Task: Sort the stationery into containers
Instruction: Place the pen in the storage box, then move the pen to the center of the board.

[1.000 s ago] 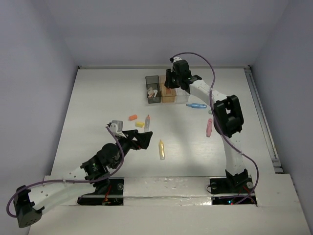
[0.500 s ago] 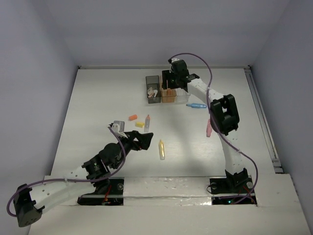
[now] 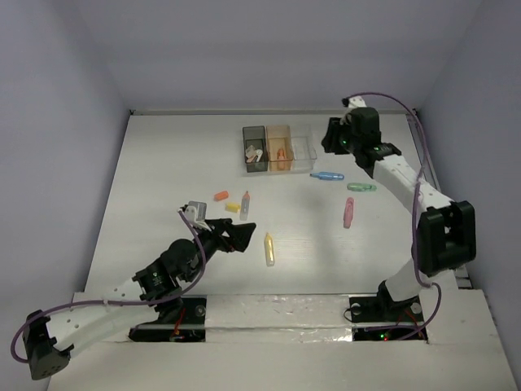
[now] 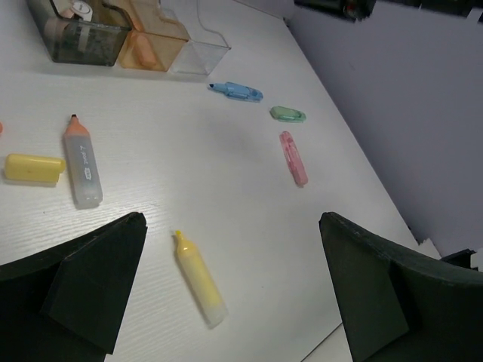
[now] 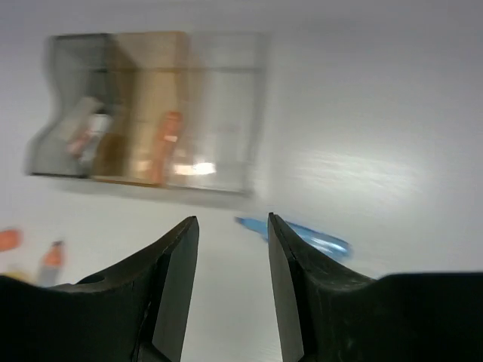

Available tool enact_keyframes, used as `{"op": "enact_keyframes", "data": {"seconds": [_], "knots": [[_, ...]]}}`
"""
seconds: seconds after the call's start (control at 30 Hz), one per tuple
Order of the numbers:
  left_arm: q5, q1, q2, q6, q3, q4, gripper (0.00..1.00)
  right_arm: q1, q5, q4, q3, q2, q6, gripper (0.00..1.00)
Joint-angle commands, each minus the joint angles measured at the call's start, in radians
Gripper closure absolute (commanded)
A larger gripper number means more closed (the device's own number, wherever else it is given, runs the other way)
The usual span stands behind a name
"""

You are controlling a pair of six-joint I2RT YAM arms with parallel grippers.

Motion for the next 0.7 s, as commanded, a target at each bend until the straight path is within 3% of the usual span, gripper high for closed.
{"op": "enact_keyframes", "data": {"seconds": [0.0, 0.1, 0.13, 0.23, 0.5, 0.67], "knots": [[0.023, 0.001, -0.032, 0.041, 0.076, -0.003, 0.01, -0.063, 0.024, 0.042, -0.201, -0.058, -0.005, 0.52], [0.04, 0.001, -0.046, 0.053, 0.093, -0.026, 0.01, -0.076, 0.03, 0.007, -0.248, -0.067, -0.042, 0.46], [0.046, 0.001, -0.051, 0.053, 0.095, -0.032, 0.01, -0.076, 0.041, -0.033, -0.239, -0.058, -0.054, 0.39], [0.058, 0.001, -0.078, 0.052, 0.093, -0.046, 0.01, -0.085, 0.052, -0.105, -0.171, 0.006, -0.103, 0.32], [0.061, 0.001, -0.181, 0.032, 0.055, -0.076, 0.01, -0.105, 0.087, -0.202, 0.018, 0.213, -0.223, 0.3], [0.066, 0.001, -0.181, 0.035, 0.05, -0.078, 0.01, -0.145, 0.078, -0.155, -0.003, 0.215, -0.089, 0.32]]}}
